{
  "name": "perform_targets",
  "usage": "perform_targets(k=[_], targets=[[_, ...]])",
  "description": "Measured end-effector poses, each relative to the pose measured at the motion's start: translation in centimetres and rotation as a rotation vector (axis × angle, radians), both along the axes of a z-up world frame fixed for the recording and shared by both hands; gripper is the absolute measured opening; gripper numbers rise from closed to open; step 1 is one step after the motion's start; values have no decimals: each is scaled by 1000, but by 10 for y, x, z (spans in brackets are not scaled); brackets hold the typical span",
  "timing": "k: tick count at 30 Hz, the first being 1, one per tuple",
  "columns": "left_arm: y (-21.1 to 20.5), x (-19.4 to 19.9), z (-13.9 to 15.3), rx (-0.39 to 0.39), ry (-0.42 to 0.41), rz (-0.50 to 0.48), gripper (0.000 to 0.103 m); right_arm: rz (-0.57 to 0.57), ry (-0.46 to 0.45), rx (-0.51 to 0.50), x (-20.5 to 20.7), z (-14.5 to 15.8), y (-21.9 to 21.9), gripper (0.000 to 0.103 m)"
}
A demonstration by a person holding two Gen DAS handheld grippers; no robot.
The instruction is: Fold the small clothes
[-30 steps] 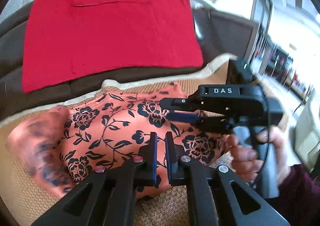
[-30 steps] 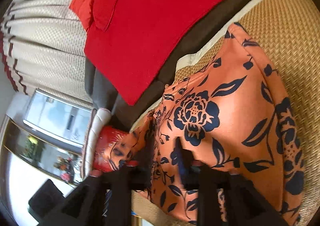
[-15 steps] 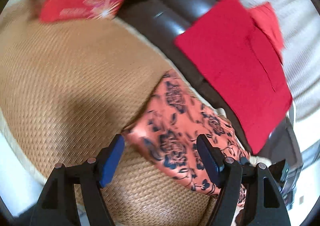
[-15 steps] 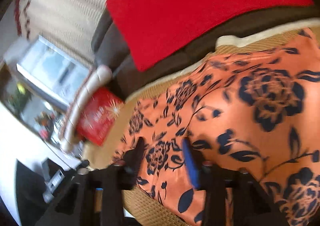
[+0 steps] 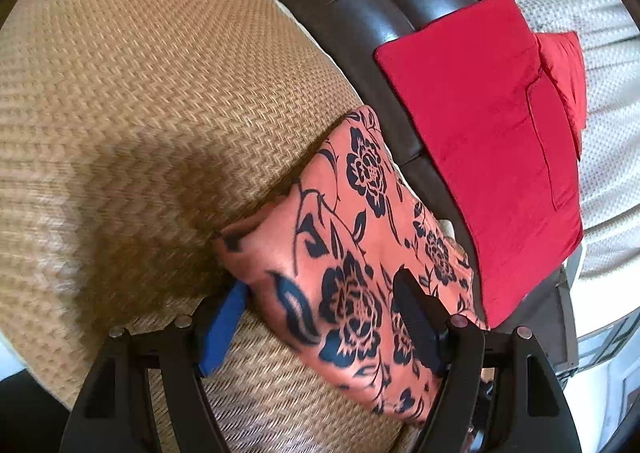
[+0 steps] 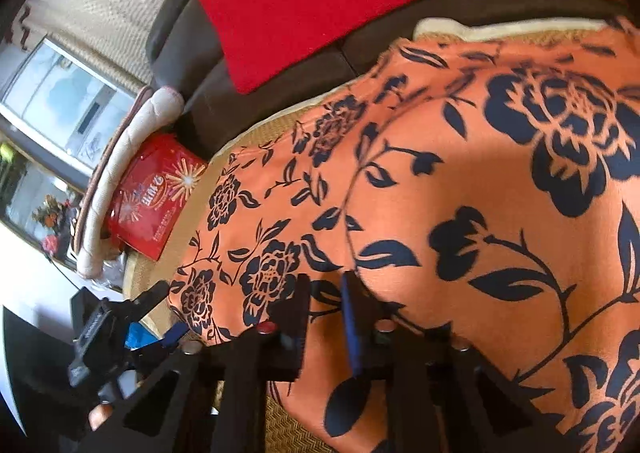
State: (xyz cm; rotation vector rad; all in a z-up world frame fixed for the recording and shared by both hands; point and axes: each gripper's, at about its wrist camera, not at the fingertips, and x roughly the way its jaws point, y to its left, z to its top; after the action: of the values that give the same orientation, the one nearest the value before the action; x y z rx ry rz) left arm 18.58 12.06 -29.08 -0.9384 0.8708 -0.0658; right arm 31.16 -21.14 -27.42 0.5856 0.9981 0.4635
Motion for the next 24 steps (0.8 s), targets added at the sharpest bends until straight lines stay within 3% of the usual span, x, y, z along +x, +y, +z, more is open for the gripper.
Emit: perform_targets(k=[4, 5, 6, 8, 11, 17, 21, 22, 24], targets=[[-3, 11, -2, -1, -45, 11, 74, 2, 24, 39, -1, -4, -13, 10], [-5, 13, -3, 9, -51, 13, 68, 6, 20, 33, -1, -4, -13, 10], [-7, 18, -4, 23, -46, 12, 48, 11, 17, 28, -2, -4, -15, 10], [-5, 24, -9, 30, -24, 0, 30, 19, 14, 21, -3, -4, -15, 10], [-9, 30, -6, 45, -34, -16, 23, 25, 17, 33, -4, -5, -16, 10], [-59, 32, 63, 308, -208, -194, 20, 35, 26, 48, -7, -1, -20, 10], [-124, 26, 117, 472, -366, -369, 19, 10, -7, 66, -14, 13, -41, 11], [-142, 23, 125, 497, -399, -412, 19, -9, -21, 71, -16, 16, -49, 16], [-180, 18, 139, 538, -453, -500, 19, -70, -48, 100, -22, 23, -74, 16]])
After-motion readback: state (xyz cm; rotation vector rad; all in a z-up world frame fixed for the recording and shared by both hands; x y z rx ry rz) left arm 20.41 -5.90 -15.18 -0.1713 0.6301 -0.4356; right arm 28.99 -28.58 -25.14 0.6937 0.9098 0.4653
